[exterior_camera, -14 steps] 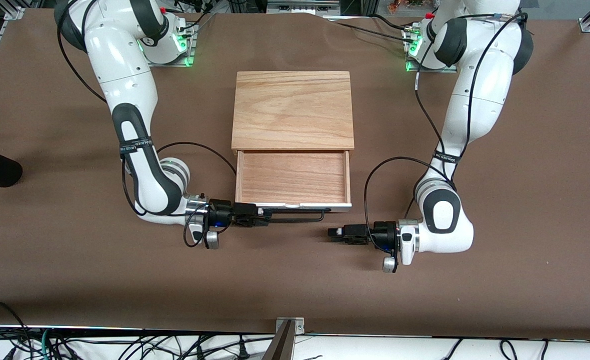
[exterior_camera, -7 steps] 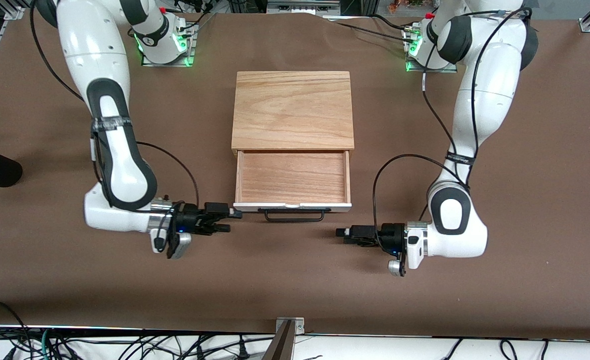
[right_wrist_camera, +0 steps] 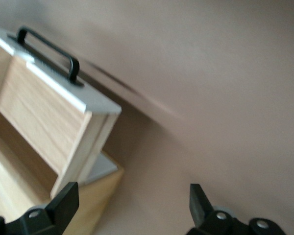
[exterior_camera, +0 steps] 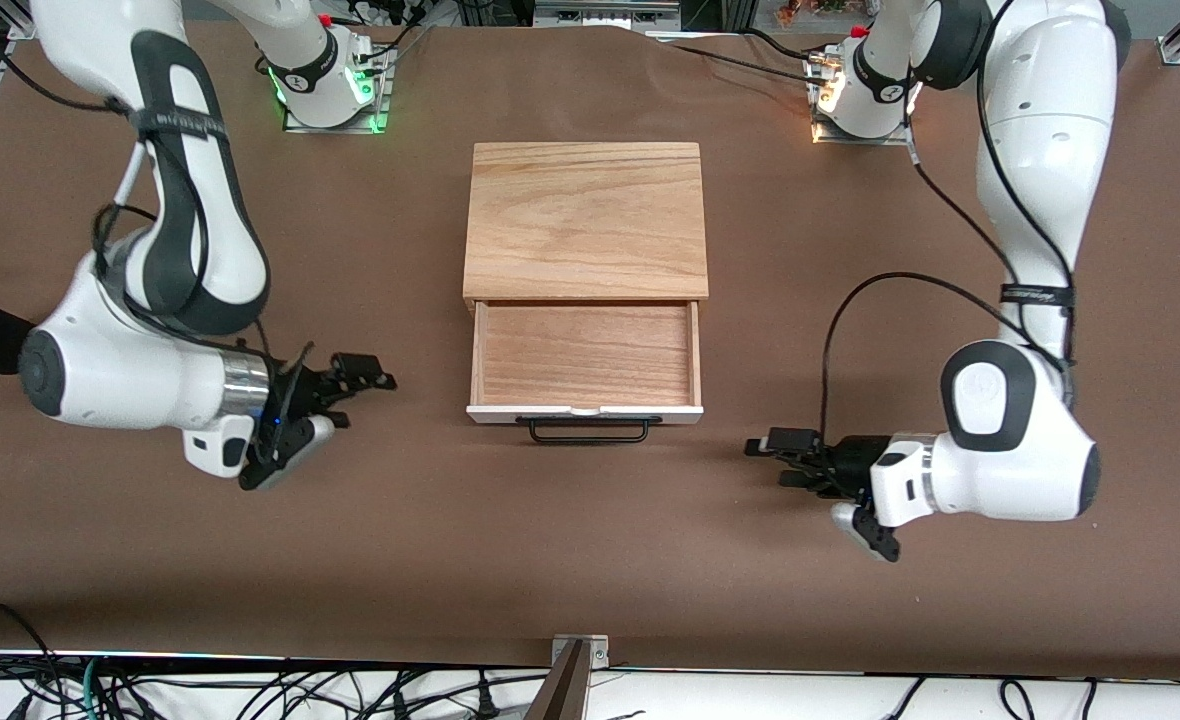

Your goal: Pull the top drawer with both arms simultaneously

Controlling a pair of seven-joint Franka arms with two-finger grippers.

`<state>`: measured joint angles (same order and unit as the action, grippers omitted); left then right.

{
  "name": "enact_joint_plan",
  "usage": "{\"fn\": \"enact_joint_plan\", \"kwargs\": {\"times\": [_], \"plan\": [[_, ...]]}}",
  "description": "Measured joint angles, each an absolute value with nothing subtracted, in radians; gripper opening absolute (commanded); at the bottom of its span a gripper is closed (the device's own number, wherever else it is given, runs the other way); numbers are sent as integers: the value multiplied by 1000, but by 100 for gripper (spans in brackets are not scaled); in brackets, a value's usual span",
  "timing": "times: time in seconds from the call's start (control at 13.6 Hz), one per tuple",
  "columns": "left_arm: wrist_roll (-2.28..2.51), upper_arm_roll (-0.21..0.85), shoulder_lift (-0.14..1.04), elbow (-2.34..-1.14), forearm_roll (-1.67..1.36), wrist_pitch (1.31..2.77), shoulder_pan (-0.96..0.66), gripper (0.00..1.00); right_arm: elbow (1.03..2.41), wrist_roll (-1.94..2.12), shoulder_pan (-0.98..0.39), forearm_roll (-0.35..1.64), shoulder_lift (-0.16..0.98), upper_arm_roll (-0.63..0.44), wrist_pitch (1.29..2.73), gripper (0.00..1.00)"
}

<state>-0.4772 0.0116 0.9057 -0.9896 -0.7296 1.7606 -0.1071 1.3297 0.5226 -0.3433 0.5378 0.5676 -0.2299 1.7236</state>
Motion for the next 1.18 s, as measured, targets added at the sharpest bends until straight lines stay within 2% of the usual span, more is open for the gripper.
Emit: {"fn": "enact_joint_plan", "kwargs": {"times": [0.44, 0.74, 0.96, 1.18], "plan": [[-477, -77, 738, -1018, -407, 1746, -90, 100, 1330, 522, -343, 225, 418, -308, 1509, 100], [-477, -104, 626, -1046, -298, 1742, -79, 100, 1334, 484, -337, 129, 327, -308, 1435, 100], [-477, -106, 550, -1051, -181, 1742, -79, 100, 1374, 334, -264, 68, 264, -206, 1416, 100], [-477, -106, 462, -1087, -55, 1697, -79, 100, 1498, 61, -174, -3, 179, -65, 1467, 100]]}}
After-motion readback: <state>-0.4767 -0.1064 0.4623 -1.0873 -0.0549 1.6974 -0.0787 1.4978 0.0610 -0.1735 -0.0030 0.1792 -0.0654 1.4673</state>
